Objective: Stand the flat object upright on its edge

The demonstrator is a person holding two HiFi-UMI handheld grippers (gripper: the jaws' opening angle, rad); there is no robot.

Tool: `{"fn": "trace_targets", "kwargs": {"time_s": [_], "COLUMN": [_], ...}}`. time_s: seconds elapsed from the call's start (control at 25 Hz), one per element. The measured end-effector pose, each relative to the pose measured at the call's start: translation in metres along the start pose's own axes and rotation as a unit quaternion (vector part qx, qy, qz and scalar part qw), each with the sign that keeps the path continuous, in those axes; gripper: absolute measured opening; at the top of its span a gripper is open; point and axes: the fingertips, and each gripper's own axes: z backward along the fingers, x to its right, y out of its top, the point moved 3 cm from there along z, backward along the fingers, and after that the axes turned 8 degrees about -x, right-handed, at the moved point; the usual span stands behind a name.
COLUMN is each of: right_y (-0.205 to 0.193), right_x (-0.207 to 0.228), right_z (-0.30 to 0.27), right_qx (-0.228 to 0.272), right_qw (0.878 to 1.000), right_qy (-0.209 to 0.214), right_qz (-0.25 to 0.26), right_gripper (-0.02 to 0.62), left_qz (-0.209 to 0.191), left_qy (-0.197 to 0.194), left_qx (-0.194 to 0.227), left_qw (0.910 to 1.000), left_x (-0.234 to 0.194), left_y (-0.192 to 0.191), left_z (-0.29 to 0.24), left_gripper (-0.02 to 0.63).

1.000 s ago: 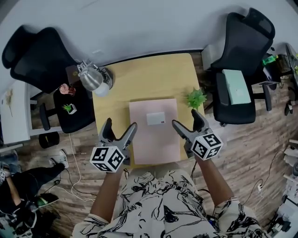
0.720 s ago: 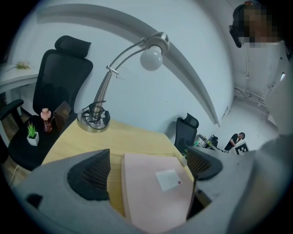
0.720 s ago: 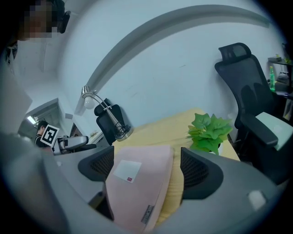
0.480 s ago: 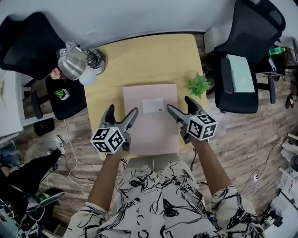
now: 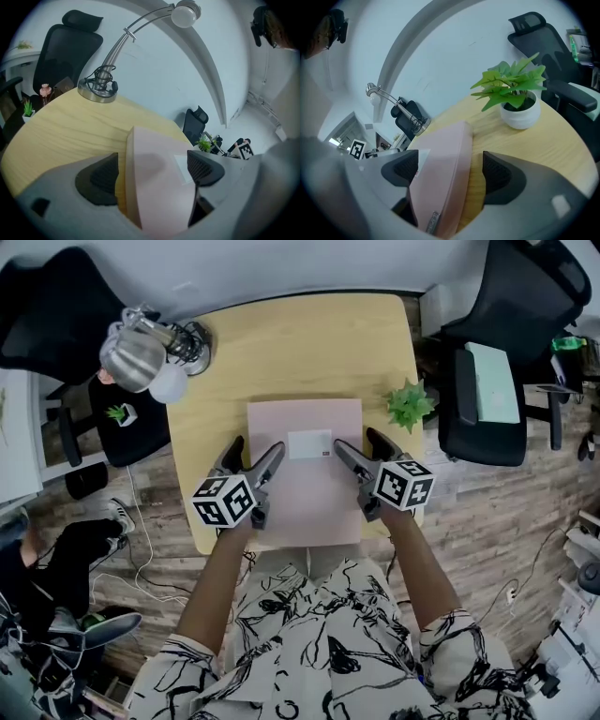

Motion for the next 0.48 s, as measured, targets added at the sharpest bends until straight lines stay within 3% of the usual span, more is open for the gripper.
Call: {"fn": "trace_targets", "kwargs": {"time_s": [0.28, 0.36, 0.48], "right_y": [-0.004, -0.007, -0.007], "right_x": [-0.005, -0.003, -0.001], "right_z": [-0.006, -0.008, -0.009], "right_qx": [-0.012, -0.024, -0.026], "right_qw": [1.000, 1.000, 0.999], "right_qy": [-0.001, -0.015, -0.017], "right_qz": [0.007, 0.013, 0.002], "right_gripper": [0.384, 0.329, 0.319], "left_qz": [0.012, 0.010, 0.015], "left_qy": [-0.005, 0.002, 0.019], "left_qx": [-0.001, -0.012, -0.014], "left_qw": [0.9999, 0.9999, 0.9996], "left_x": [-0.002, -0.003, -0.005], "left_y": [-0.008, -0.012, -0.013], "left_z": [-0.008, -0.012, -0.014], "left_gripper": [0.412, 0.391, 0.358]}}
